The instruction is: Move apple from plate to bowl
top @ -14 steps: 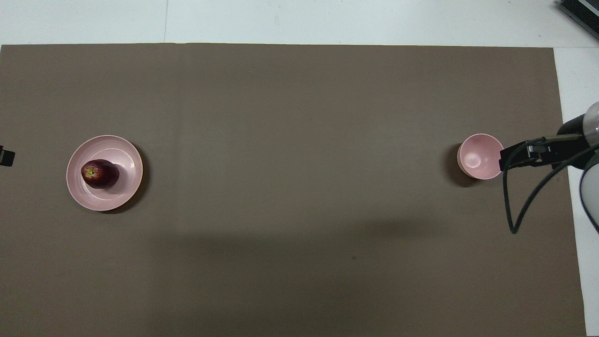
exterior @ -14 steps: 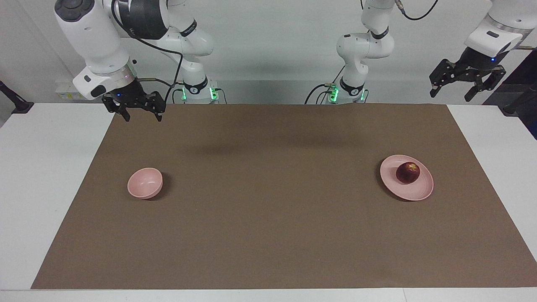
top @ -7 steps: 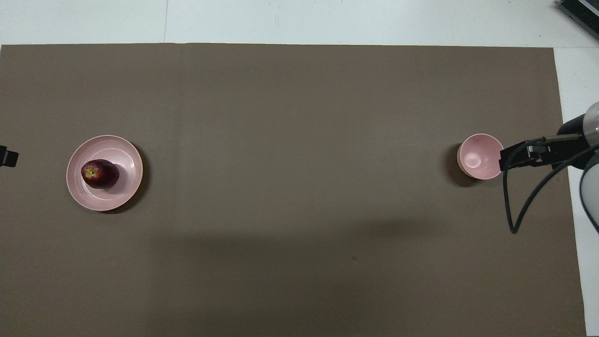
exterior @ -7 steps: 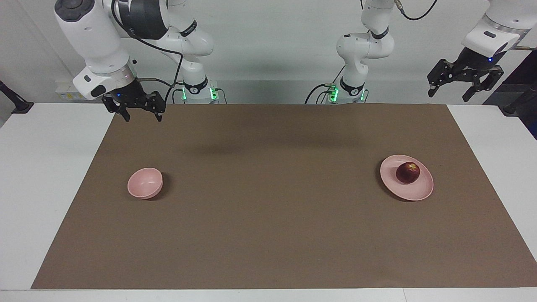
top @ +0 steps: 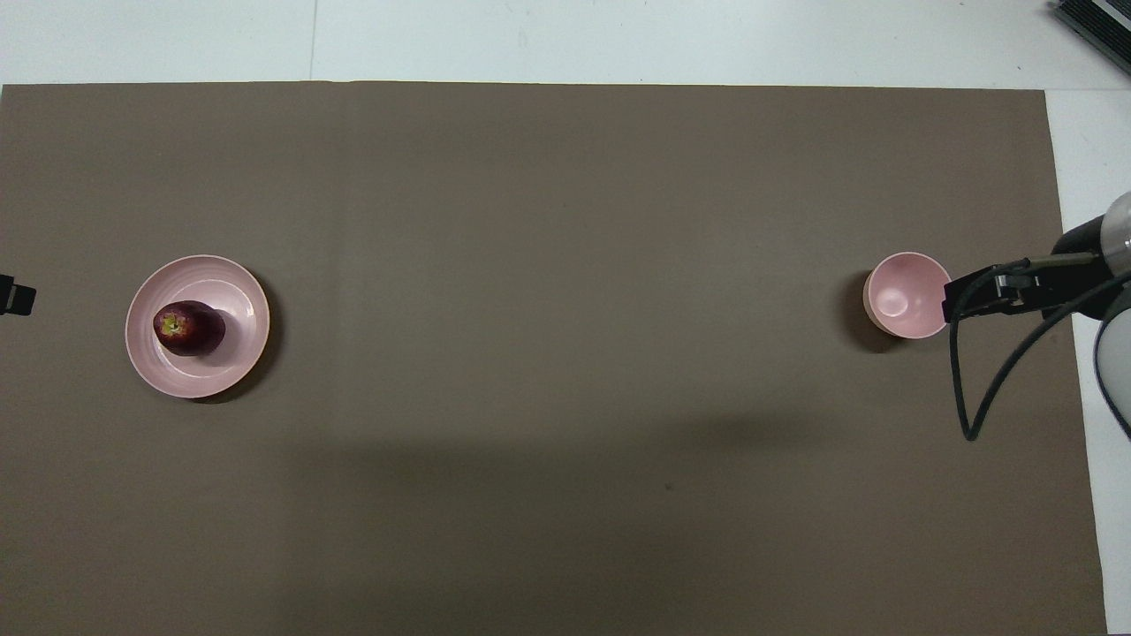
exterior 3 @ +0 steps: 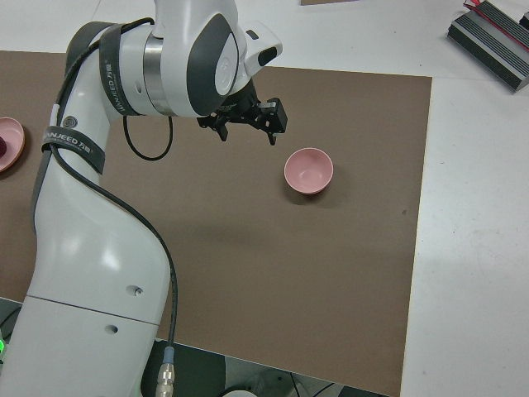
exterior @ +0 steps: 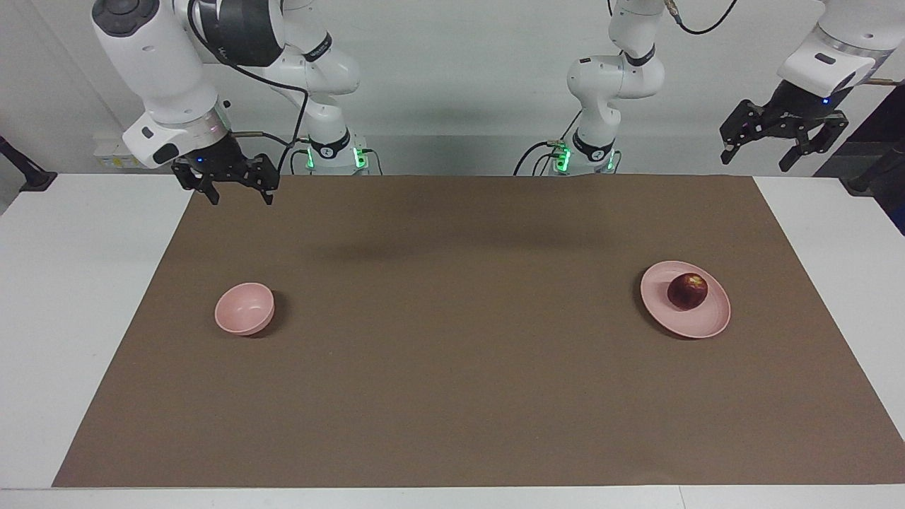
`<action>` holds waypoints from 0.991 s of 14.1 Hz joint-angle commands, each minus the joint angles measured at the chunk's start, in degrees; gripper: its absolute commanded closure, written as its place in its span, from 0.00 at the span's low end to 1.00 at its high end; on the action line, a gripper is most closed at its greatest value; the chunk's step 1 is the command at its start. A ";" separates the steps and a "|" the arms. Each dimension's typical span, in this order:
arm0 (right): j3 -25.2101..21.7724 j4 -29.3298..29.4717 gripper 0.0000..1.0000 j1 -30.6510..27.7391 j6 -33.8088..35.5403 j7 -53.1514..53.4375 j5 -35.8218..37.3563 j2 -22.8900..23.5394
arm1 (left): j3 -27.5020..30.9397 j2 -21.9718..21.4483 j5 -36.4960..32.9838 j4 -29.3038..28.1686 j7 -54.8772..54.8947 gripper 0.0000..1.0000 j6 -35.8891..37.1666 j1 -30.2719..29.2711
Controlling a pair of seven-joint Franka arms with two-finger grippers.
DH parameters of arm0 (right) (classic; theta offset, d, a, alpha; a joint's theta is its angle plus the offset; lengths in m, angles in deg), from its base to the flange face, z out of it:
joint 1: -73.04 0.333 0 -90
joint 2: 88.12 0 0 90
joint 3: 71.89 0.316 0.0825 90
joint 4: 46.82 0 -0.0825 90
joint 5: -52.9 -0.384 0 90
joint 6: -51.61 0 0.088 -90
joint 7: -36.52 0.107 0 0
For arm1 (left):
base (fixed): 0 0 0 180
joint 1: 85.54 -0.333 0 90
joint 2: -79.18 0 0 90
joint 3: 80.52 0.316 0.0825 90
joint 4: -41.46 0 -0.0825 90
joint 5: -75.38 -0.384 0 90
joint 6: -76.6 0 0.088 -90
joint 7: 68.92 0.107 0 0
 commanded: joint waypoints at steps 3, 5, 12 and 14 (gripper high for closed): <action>0.40 0.78 0.00 -0.95 0.63 -0.76 -0.11 0.31 | -0.17 -0.84 -0.07 -1.02 0.16 0.00 -0.77 -0.01; 0.48 0.78 0.00 -0.77 0.63 -0.85 -0.11 0.31 | -0.17 -2.15 -0.07 -3.56 0.33 0.00 -3.66 0.07; 0.48 0.78 0.00 -0.95 0.63 -0.76 -0.11 0.31 | -0.08 -3.57 -0.07 -10.68 0.95 0.00 -11.75 0.08; 0.48 0.78 0.00 -0.95 0.63 -1.02 -0.11 0.31 | -0.08 -3.48 -0.07 -14.19 0.95 0.00 -14.65 0.08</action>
